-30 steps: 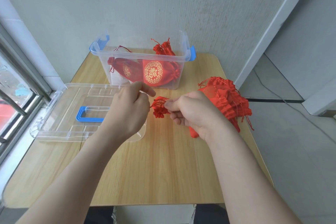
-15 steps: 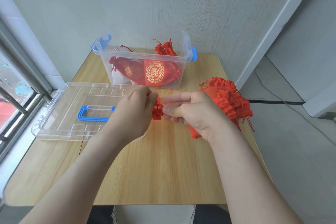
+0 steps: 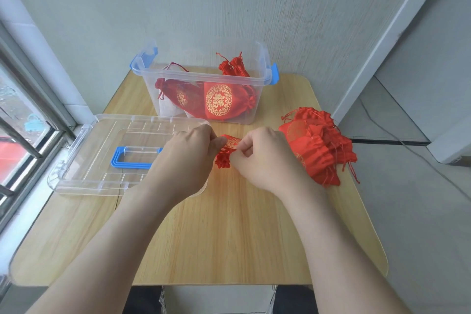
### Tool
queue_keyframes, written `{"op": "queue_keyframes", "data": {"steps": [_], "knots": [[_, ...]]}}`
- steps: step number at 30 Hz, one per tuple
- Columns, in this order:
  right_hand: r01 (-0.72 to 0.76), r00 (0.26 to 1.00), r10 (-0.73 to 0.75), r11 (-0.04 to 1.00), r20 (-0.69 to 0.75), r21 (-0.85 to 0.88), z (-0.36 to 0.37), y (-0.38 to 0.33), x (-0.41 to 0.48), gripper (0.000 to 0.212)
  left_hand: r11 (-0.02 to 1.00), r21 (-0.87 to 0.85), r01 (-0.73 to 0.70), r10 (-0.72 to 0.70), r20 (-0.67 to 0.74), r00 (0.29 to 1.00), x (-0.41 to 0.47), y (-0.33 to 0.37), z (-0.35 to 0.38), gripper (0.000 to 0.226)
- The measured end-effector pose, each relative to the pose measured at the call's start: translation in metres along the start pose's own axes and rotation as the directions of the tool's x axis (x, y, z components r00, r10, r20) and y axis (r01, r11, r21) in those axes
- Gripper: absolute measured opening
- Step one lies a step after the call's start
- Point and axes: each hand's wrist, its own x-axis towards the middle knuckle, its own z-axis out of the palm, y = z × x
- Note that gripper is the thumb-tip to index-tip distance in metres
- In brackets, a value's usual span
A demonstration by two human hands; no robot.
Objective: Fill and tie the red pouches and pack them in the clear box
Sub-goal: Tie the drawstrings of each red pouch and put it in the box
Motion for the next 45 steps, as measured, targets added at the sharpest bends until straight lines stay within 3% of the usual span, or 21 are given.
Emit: {"op": "queue_keyframes", "data": {"steps": [8, 14, 22, 30, 33, 38, 40, 42, 45], "knots": [[0.059, 0.997, -0.066, 0.988, -0.045, -0.142, -0.001, 0.002, 0.0, 0.013, 0.997, 0.073, -0.011, 0.007, 0.046, 0.999, 0.001, -0.008, 0.001, 0.039], [-0.133, 0.991, 0.133, 0.942, 0.023, 0.308, -0.003, 0.0, 0.004, 0.018, 0.993, 0.119, -0.012, 0.011, 0.012, 1.0, 0.001, -0.012, 0.003, 0.041], [0.023, 0.999, -0.019, 0.995, 0.046, -0.094, 0.004, 0.007, 0.0, 0.011, 0.991, 0.131, 0.008, -0.01, 0.016, 1.0, 0.001, -0.015, 0.0, 0.015], [0.169, 0.975, -0.187, 0.974, -0.119, -0.148, 0.014, 0.015, 0.004, 0.005, 0.988, 0.157, 0.014, -0.016, 0.009, 1.0, 0.003, -0.018, 0.008, 0.02], [0.158, 0.978, -0.153, 0.987, -0.144, 0.02, 0.012, 0.016, 0.007, 0.005, 0.988, 0.153, 0.001, 0.007, -0.047, 0.999, 0.003, -0.021, 0.01, 0.023], [0.148, 0.979, -0.095, 0.942, -0.183, 0.302, 0.005, 0.009, 0.008, 0.009, 0.993, -0.042, -0.114, 0.113, -0.04, 0.993, 0.002, -0.014, 0.008, 0.034], [0.138, 0.978, -0.057, 0.896, -0.199, 0.423, 0.003, 0.006, 0.009, 0.009, 0.986, -0.099, -0.131, 0.129, -0.029, 0.991, 0.001, -0.011, 0.008, 0.023], [0.099, 0.985, 0.003, 0.811, -0.174, 0.577, 0.001, 0.003, 0.011, 0.006, 0.98, -0.179, -0.083, 0.07, -0.074, 0.995, 0.003, -0.009, 0.008, 0.009], [0.032, 0.997, 0.027, 0.669, -0.067, 0.742, -0.003, 0.001, 0.011, 0.018, 0.953, -0.302, 0.042, -0.075, -0.099, 0.992, 0.007, -0.006, 0.002, 0.013]]}}
